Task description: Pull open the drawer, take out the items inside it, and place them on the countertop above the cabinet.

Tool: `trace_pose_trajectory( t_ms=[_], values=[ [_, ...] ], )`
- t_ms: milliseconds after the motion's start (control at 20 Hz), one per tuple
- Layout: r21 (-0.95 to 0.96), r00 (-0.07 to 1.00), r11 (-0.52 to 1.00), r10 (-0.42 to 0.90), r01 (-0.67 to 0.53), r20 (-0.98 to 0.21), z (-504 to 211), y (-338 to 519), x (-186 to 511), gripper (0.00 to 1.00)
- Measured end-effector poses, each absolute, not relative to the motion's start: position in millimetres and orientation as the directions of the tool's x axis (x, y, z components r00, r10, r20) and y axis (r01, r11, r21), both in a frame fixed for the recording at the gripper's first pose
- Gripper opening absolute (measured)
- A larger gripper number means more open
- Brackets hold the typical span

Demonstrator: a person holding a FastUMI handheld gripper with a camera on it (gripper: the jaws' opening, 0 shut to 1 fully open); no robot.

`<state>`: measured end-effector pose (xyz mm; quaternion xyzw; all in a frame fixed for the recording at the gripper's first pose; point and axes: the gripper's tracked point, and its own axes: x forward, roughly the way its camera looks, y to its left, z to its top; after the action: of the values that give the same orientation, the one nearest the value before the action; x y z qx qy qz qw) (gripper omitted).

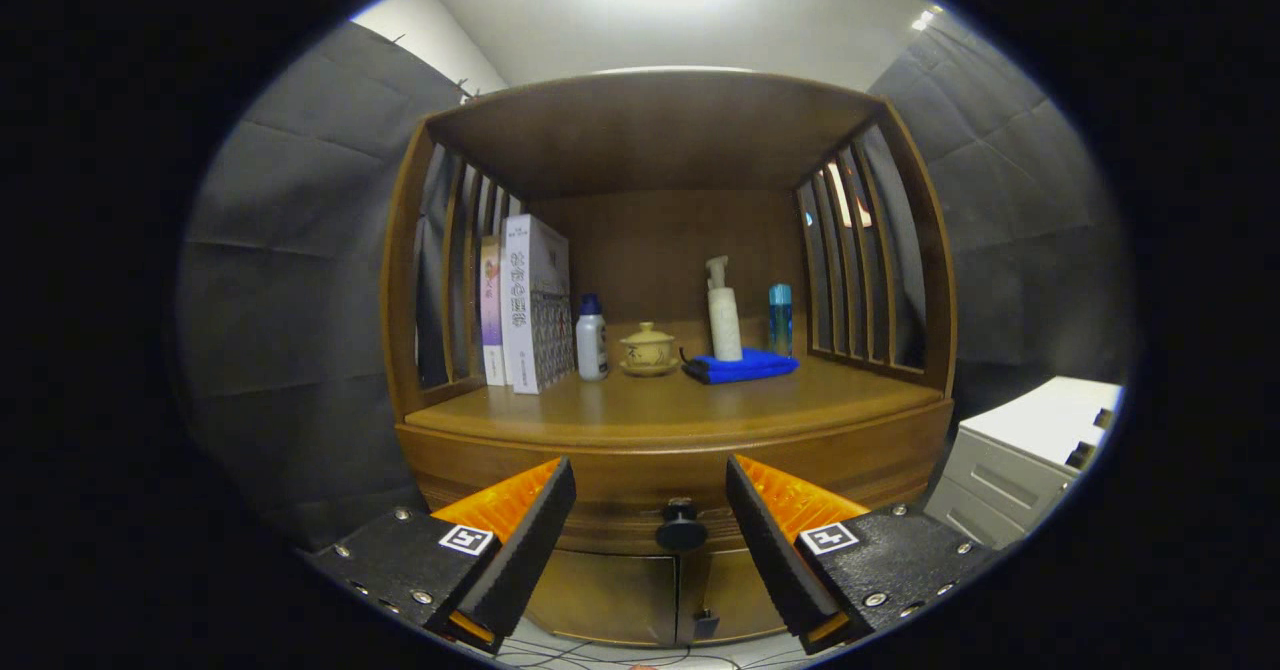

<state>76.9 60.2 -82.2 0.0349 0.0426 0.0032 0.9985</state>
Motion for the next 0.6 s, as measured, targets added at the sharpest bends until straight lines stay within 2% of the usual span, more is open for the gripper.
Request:
trace_pose_trajectory(
  t_ms=[500,600],
  values=[
    [0.105,0.97,0.994,0.002,0.024,-0.244,-151,61,134,0.95],
    [0.083,0.964,0.996,0.002,0.021,-0.265,-158,60,140,0.91]
  ],
)
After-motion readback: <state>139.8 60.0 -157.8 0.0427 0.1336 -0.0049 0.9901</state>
